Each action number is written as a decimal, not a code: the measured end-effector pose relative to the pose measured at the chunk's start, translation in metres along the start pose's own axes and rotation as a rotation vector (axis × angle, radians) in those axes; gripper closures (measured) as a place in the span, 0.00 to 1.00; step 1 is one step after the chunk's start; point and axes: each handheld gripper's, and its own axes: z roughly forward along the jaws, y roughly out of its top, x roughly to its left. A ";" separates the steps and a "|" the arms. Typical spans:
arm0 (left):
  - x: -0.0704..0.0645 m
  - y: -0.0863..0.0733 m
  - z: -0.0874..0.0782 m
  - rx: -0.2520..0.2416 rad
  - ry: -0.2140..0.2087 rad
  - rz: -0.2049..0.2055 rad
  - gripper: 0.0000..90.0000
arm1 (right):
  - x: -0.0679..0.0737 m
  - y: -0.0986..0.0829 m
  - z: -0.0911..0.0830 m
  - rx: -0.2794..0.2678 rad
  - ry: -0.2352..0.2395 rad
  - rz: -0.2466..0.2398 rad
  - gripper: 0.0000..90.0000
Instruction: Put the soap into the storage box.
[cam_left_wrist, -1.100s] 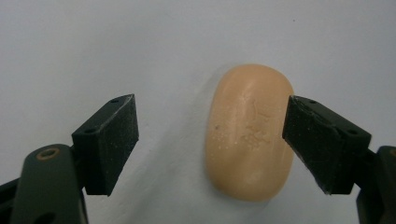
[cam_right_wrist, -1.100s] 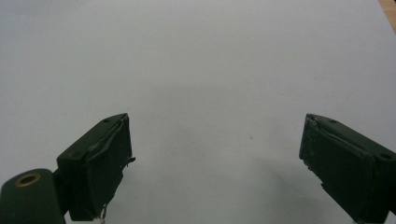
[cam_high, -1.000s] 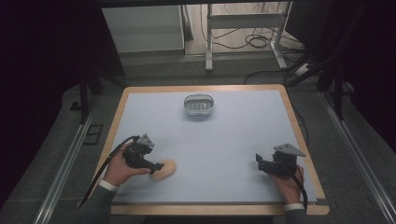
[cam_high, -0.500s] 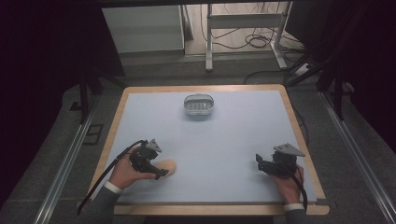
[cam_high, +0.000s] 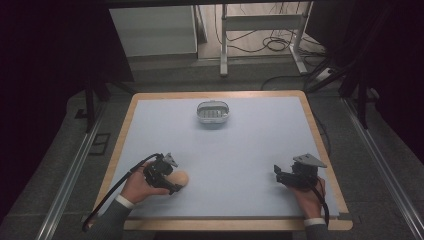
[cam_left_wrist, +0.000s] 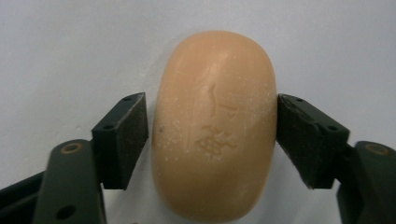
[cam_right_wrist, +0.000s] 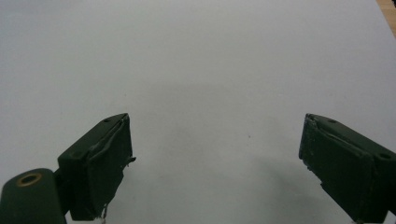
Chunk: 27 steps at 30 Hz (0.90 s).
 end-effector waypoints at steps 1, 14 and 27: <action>0.000 0.000 0.001 0.001 -0.004 -0.001 0.33 | 0.000 0.000 0.000 -0.001 -0.001 0.001 0.11; 0.002 -0.001 -0.005 -0.020 0.004 0.004 0.36 | -0.001 0.000 0.000 -0.002 -0.002 0.011 0.11; 0.012 0.015 -0.024 -0.064 0.003 0.001 0.36 | -0.001 0.000 0.000 -0.002 -0.003 0.017 0.11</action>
